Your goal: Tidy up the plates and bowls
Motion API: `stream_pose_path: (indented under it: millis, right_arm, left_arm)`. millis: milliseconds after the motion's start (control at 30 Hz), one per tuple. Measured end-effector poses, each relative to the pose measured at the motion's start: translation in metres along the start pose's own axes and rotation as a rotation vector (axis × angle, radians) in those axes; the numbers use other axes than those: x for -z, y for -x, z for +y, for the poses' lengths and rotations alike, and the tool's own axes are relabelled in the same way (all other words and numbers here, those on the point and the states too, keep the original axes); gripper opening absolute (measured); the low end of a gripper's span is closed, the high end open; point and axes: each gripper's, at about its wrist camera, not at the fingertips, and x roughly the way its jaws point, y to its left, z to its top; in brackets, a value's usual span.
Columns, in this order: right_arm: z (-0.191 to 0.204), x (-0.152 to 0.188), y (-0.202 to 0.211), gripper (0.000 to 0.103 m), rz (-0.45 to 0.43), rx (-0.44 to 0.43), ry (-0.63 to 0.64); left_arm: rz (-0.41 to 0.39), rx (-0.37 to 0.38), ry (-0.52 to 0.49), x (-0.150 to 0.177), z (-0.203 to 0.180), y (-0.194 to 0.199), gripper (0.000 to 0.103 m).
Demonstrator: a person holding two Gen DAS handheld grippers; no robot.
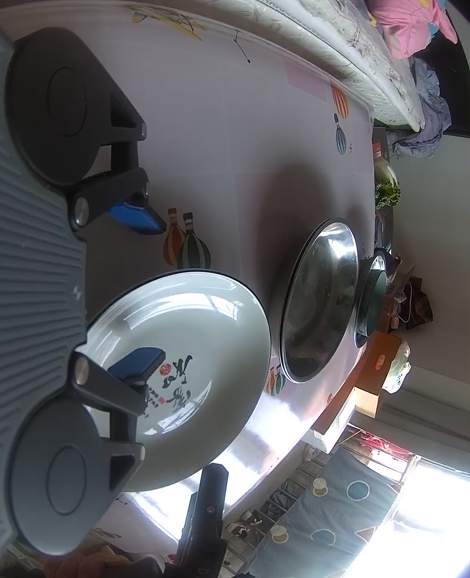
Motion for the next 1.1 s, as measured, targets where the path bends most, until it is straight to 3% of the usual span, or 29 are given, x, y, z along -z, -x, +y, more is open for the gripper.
stream_pose_path:
  millis: [167, 400, 533, 667, 733, 833, 1000, 1100]
  right_arm:
    - [0.000, -0.004, 0.003, 0.102, -0.004, 0.072, 0.032]
    - [0.016, -0.003, 0.011, 0.102, -0.067, 0.174, 0.222]
    - [0.012, -0.011, 0.021, 0.102, -0.100, 0.110, 0.218]
    - [0.007, -0.013, 0.047, 0.102, -0.250, 0.015, 0.184]
    - [0.005, -0.015, 0.056, 0.102, -0.285, -0.015, 0.178]
    - [0.000, -0.014, 0.055, 0.102, -0.243, -0.061, 0.156]
    - [-0.008, -0.004, 0.036, 0.101, -0.142, -0.049, 0.089]
    - [-0.008, 0.007, 0.024, 0.094, -0.087, -0.062, 0.082]
  left_arm:
    - [0.002, -0.001, 0.006, -0.001, 0.001, -0.001, 0.070]
    - [0.005, -0.005, 0.008, -0.001, 0.000, -0.002, 0.071]
    - [0.006, -0.006, 0.008, -0.001, 0.000, -0.002, 0.072]
    - [0.008, -0.007, 0.015, -0.001, 0.002, -0.001, 0.074]
    - [0.008, -0.009, 0.016, -0.001, 0.002, -0.001, 0.074]
    - [0.008, -0.012, 0.023, -0.002, 0.003, -0.001, 0.074]
    - [0.009, -0.012, 0.019, -0.001, 0.005, 0.001, 0.074]
    - [0.013, -0.014, 0.005, 0.000, 0.005, 0.002, 0.074]
